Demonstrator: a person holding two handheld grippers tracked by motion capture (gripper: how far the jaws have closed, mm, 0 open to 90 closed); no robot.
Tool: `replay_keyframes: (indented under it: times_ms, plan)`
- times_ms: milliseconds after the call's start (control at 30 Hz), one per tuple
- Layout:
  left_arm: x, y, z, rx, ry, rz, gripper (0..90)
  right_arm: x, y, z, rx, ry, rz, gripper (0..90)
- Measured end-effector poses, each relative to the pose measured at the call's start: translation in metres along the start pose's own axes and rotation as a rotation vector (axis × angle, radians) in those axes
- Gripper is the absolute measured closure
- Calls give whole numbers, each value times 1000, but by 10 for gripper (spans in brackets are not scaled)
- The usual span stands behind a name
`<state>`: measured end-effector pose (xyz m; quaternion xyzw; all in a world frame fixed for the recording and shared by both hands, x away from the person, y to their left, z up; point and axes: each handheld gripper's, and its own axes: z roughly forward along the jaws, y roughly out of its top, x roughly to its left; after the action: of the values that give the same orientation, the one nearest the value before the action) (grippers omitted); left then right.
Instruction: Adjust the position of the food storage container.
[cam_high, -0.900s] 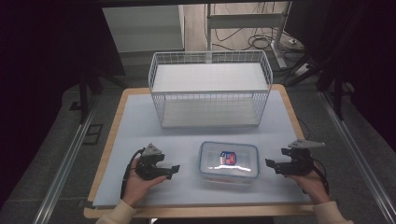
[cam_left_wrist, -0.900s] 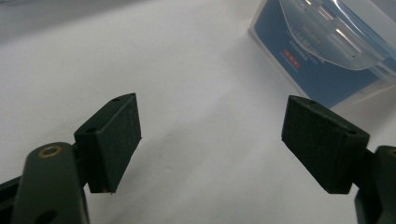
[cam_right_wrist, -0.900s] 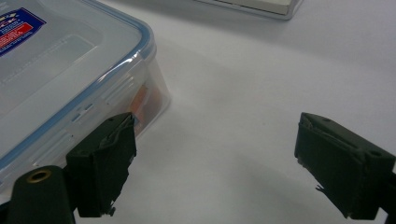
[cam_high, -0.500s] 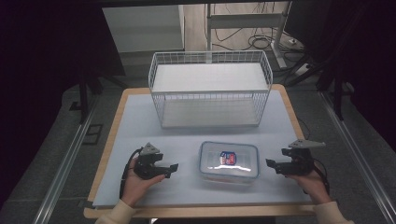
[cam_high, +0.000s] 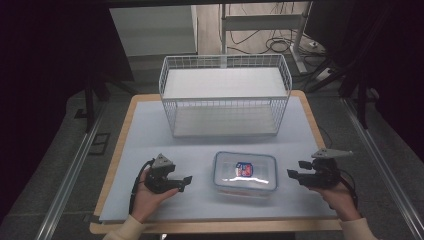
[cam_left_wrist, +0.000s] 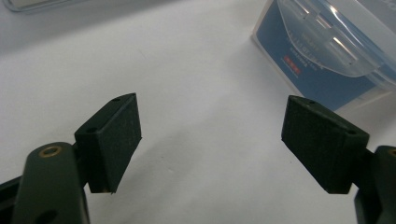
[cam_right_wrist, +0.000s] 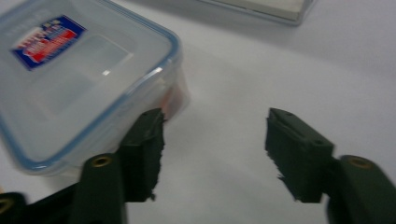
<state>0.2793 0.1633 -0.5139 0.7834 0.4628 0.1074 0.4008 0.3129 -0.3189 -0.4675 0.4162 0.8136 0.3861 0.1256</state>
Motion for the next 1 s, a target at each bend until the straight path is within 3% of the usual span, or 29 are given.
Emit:
replay_keyframes:
  times_ms: [67,100,167,200,233,467,500,533,567,633,700,767,833,900,1000]
  plan:
    - [1,-1,-1,-4,-6,-12,197,1,1,-1,0,4,-2,468]
    - [1,-1,-1,-4,-10,-15,197,3,3,-2,5,19,-12,555]
    - [2,0,-1,-4,-11,-15,197,5,3,-3,4,25,-20,592]
    - [2,0,0,-3,-10,-15,197,8,5,-3,7,37,-36,694]
    - [2,0,1,6,-11,-10,197,10,6,-3,9,44,-45,727]
    - [0,0,0,2,-11,-17,197,26,13,-9,3,107,-103,862]
    - [0,0,-1,-2,-12,-17,197,35,16,-11,2,132,-136,895]
    - [-1,0,-1,-3,-12,-18,197,35,16,-11,2,132,-136,895]
    - [-1,0,-1,-3,-12,-21,198,44,18,-12,7,165,-163,897]
    - [0,0,-1,-2,-11,-25,198,50,19,-13,7,191,-170,897]
    - [0,0,-1,-2,-14,-29,198,68,19,-14,14,243,-207,897]
    - [0,0,0,0,-13,-28,199,74,18,-12,28,246,-226,897]
    - [1,0,0,2,-10,-29,199,90,13,-6,61,271,-279,897]
    - [1,0,0,2,-11,-30,200,95,12,-4,73,280,-298,897]
    - [0,0,0,5,-12,-29,200,110,1,6,136,288,-363,897]
